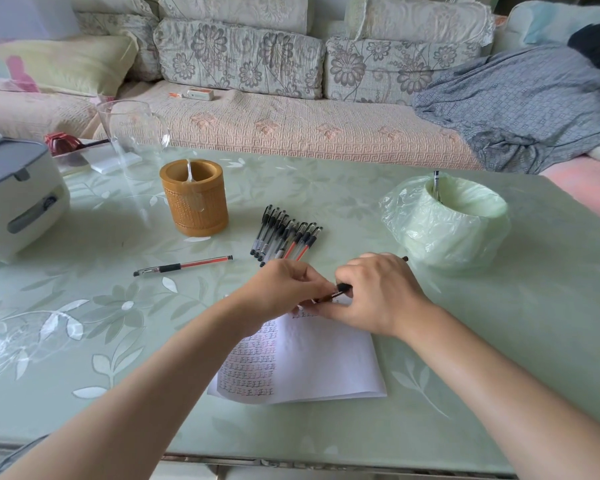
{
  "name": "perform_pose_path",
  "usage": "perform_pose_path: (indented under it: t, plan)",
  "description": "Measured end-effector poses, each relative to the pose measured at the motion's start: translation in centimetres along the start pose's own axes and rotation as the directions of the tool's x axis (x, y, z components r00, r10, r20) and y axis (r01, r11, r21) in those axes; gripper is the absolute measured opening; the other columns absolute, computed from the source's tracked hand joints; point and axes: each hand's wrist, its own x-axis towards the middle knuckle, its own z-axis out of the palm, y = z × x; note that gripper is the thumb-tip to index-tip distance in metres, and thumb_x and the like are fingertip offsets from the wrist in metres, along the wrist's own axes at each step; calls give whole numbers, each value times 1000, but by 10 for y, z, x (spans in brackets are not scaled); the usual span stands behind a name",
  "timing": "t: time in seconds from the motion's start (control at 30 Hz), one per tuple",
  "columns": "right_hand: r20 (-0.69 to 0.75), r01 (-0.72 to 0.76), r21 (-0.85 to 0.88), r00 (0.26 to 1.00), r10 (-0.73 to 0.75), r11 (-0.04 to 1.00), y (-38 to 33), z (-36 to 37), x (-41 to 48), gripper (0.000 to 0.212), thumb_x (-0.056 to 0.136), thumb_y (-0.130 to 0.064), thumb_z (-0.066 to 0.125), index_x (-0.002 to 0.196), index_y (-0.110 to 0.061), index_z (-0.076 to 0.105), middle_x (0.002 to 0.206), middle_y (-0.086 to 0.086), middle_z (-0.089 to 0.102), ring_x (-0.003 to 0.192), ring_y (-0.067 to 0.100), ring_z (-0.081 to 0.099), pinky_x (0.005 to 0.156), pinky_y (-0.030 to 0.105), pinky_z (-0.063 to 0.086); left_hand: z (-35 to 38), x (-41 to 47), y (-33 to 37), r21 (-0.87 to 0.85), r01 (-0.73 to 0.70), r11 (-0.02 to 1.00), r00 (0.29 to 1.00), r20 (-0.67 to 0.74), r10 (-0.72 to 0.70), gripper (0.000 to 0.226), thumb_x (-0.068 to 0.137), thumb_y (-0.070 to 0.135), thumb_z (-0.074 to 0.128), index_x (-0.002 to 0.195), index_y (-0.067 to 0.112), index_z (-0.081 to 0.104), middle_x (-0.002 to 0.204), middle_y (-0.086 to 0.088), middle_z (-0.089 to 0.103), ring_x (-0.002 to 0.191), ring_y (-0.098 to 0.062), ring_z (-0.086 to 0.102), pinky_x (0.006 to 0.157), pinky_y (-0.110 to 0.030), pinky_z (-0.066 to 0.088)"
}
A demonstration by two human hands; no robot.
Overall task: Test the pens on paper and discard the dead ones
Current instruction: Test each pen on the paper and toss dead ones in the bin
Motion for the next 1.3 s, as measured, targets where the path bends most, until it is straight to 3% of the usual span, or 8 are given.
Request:
perform_pose_path:
  t: [0.23, 0.57, 0.7, 0.8, 0.93, 1.07, 1.2, 1.3]
  plan:
    - [-55, 73, -34, 996, -75, 997, -3, 5, 1, 58, 65, -78, 47, 49, -24, 34, 47, -1, 55, 51, 27, 54, 54, 26, 26, 0, -1, 2, 179, 72, 981, 997, 7, -75, 23, 83, 32, 75, 73, 12, 74, 61, -2, 64, 52, -10, 53, 54, -20, 45]
    - [151, -124, -78, 979, 135, 989, -16, 4, -5, 63, 62, -74, 20, 51, -15, 39, 49, 2, 39, 57, 29, 48, 49, 27, 26, 3, -1, -6, 322, -40, 946, 999, 23, 34, 26, 86, 33, 71, 63, 22, 72, 54, 7, 63, 49, 0, 54, 49, -11, 39]
    - [155, -102, -30, 982, 105, 994, -10, 4, -1, 58, 75, -76, 40, 61, -20, 49, 65, 1, 61, 63, 24, 54, 54, 31, 32, 3, 4, -3, 322, -32, 946, 998, -32, 45, 27, 88, 31, 68, 72, 10, 73, 60, 1, 66, 45, -1, 53, 46, -11, 38]
    - [209, -153, 199, 972, 111, 968, -6, 2, 6, 22, 89, -45, 58, 95, -24, 56, 87, -8, 57, 81, 18, 54, 67, 31, 38, -7, 8, 0, 387, -31, 922, 986, -137, 90, 28, 93, 31, 60, 79, 9, 71, 64, 0, 67, 37, 1, 45, 37, -11, 31]
    - [205, -245, 424, 964, 171, 872, -7, 7, 15, 25, 85, -4, 56, 104, -18, 61, 102, -2, 51, 88, 13, 54, 79, 18, 39, -29, 12, -1, 502, -39, 864, 943, -267, 197, 26, 94, 35, 57, 75, 20, 65, 66, -1, 65, 52, -10, 51, 46, -20, 37]
    - [291, -341, 376, 926, 240, 862, -11, -1, 25, 16, 84, -15, 66, 95, -24, 71, 82, -11, 57, 74, 6, 55, 67, 16, 38, -42, 13, -9, 557, -54, 829, 918, -298, 260, 19, 92, 36, 61, 86, 20, 68, 67, 5, 63, 58, -14, 53, 54, -30, 40]
    - [369, -547, 385, 830, 419, 744, -11, -4, 35, 10, 83, -20, 66, 86, -25, 74, 72, -7, 68, 64, 15, 63, 56, 20, 48, -63, 15, -22, 642, -38, 766, 895, -319, 312, 18, 94, 31, 58, 109, 21, 63, 95, 5, 66, 83, -15, 60, 71, -31, 49]
    - [317, -675, 304, 737, 597, 672, -8, 3, 45, 13, 75, -17, 63, 64, -11, 66, 53, 4, 52, 54, 25, 49, 53, 25, 37, -89, 14, -36, 762, 43, 646, 862, -356, 362, 28, 95, 24, 56, 122, 18, 59, 112, -3, 62, 103, -21, 52, 86, -34, 46]
